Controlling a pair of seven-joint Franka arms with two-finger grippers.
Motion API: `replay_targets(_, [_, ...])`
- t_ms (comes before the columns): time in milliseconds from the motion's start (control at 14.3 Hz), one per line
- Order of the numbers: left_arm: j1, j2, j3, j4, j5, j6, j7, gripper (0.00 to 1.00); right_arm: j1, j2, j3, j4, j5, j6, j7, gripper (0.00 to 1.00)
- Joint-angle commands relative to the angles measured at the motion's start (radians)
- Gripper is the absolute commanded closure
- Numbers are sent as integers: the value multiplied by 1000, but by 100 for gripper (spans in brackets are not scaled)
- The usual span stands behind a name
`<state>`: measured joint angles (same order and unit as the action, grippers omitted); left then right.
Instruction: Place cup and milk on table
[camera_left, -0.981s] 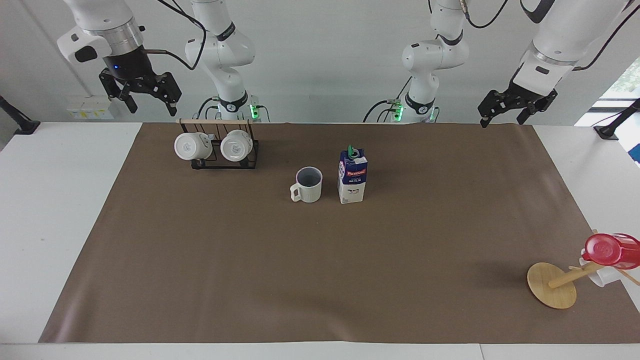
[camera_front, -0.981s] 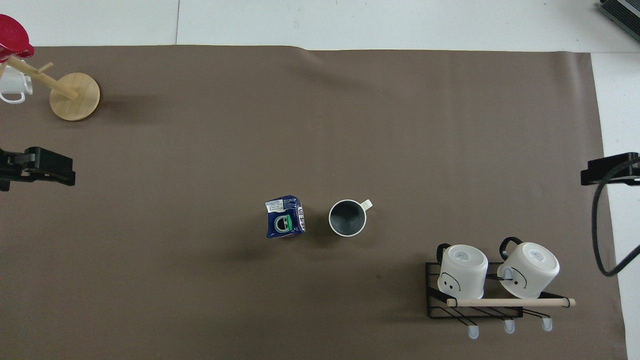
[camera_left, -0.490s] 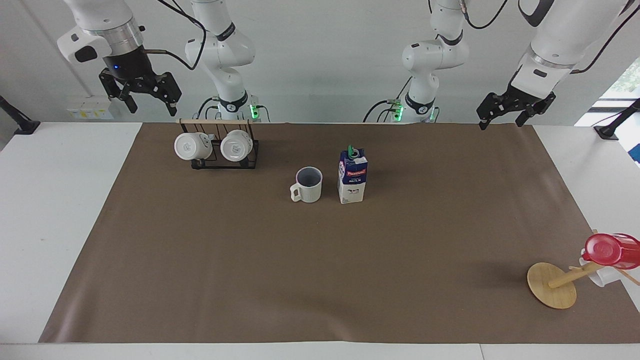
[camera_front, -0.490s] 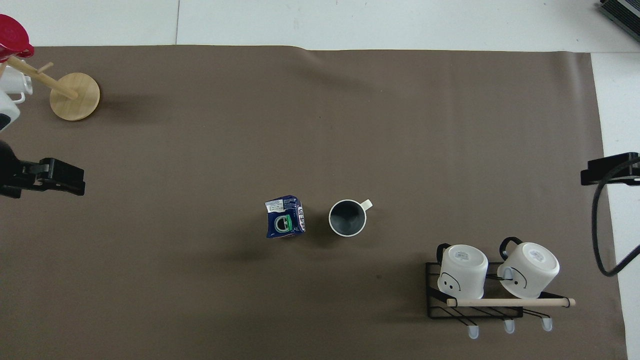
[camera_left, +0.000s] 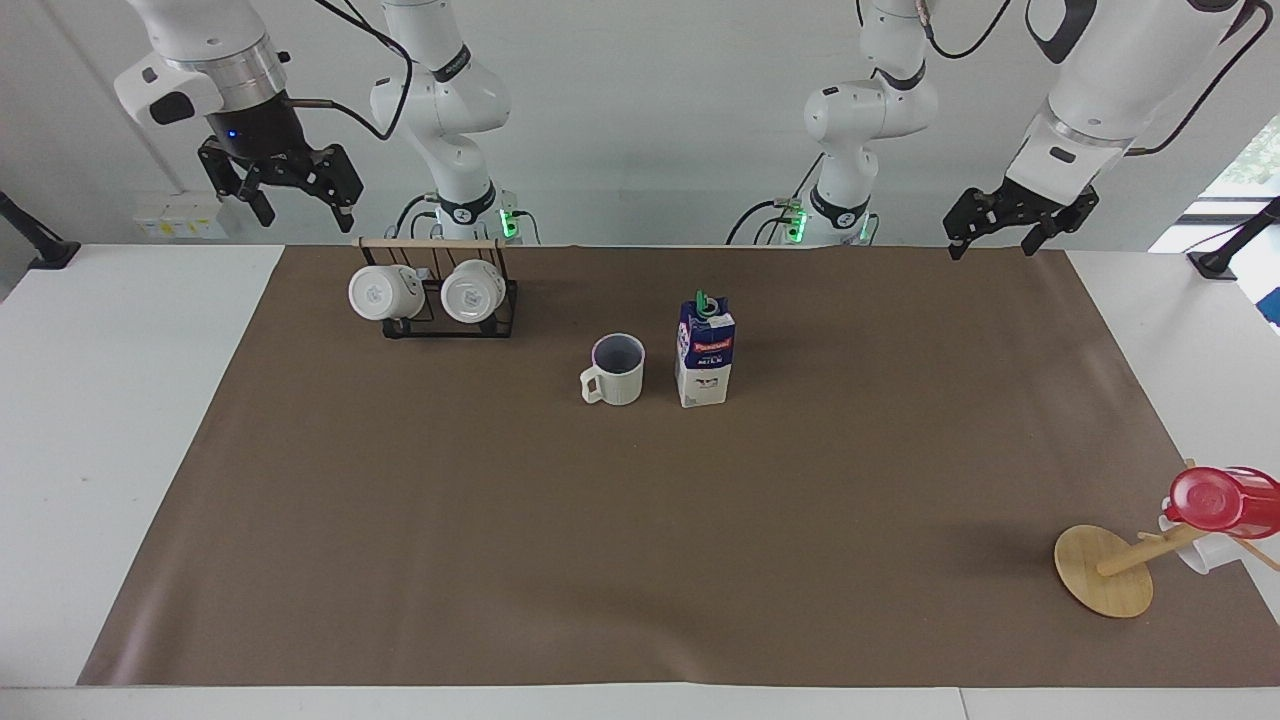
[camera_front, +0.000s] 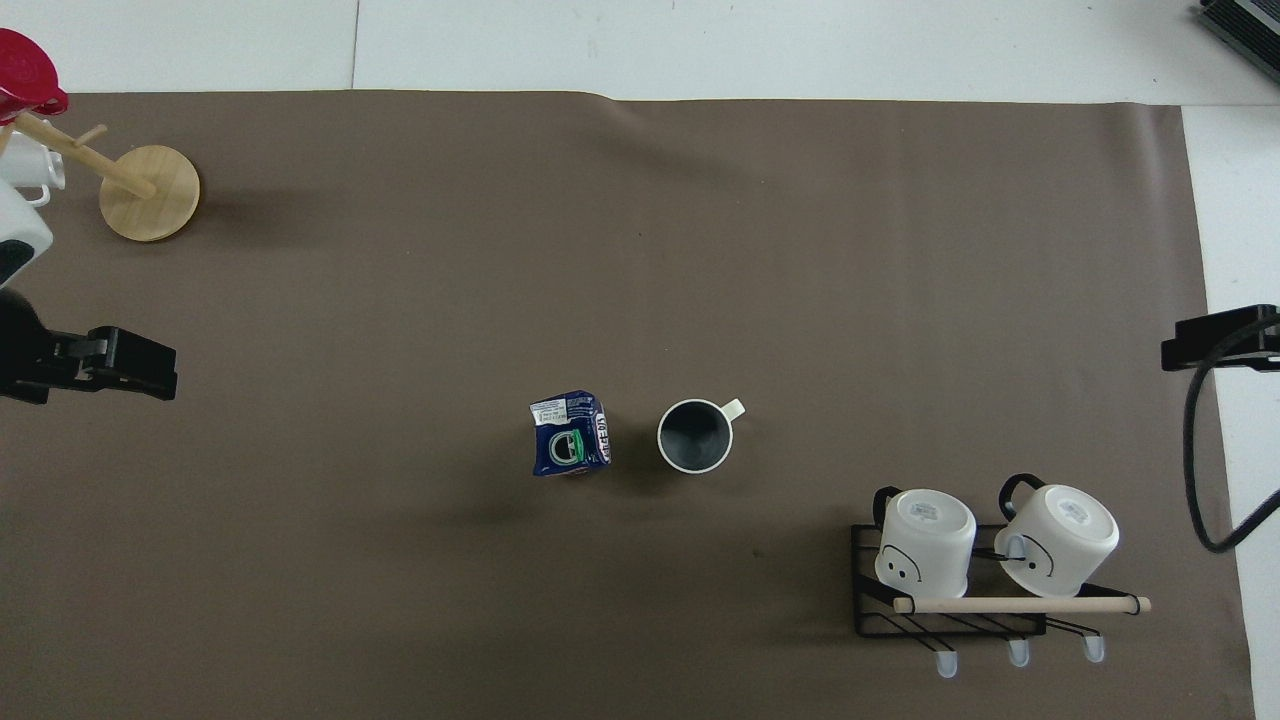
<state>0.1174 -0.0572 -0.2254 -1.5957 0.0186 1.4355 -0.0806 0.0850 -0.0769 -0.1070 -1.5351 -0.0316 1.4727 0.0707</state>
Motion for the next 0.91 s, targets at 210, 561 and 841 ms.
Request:
replay_targets(210, [-2, -32, 6, -36, 6, 14, 12, 0, -11, -18, 1, -20, 16, 14, -25, 0])
replay_targets(561, [4, -32, 8, -36, -31, 14, 13, 0, -11, -17, 1, -20, 16, 14, -25, 0])
replay_targets(841, [10, -32, 8, -36, -65, 14, 15, 0, -11, -17, 3, -20, 16, 14, -25, 0])
